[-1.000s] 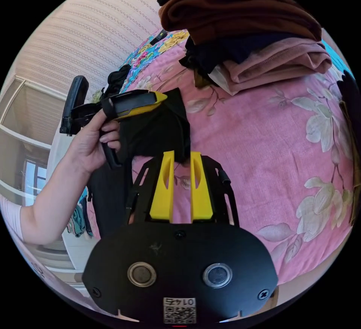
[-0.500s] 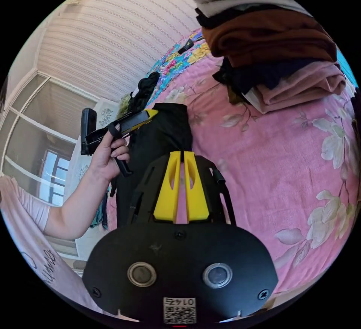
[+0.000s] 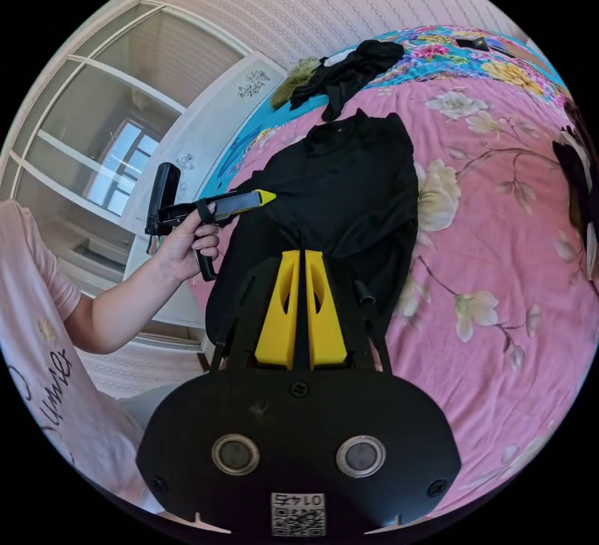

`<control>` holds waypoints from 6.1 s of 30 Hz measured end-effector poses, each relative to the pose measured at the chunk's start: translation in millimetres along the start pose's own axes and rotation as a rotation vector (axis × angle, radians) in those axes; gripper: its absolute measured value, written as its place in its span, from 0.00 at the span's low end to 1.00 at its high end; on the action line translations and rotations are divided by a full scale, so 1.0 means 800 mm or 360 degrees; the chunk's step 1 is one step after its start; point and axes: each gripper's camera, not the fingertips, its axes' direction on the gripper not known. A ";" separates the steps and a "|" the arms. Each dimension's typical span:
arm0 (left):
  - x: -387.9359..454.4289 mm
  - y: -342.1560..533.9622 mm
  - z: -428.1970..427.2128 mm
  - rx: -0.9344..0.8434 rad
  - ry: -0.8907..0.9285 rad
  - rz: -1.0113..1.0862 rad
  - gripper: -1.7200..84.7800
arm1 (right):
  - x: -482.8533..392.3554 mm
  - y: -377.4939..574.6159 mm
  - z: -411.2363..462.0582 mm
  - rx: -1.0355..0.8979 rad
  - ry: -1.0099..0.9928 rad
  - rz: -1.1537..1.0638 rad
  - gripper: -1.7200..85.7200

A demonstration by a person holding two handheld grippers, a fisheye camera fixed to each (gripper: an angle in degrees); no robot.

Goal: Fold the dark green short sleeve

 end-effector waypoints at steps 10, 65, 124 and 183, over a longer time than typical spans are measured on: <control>-0.081 0.002 -0.040 -0.0124 -0.0111 -0.0258 0.04 | -0.011 0.003 0.070 -0.0434 0.0065 -0.0008 0.04; -0.012 0.040 -0.324 0.0492 0.0079 0.0126 0.01 | -0.056 -0.309 0.139 -0.0148 -0.0193 -0.0172 0.02; -0.035 -0.243 -0.254 0.0137 -0.0119 0.0047 0.01 | 0.185 -0.182 -0.071 0.0290 0.0128 0.0304 0.02; 0.021 0.384 -0.553 0.0212 -0.0242 -0.0270 0.11 | -0.074 0.426 -0.043 -0.0198 0.0697 -0.0174 0.14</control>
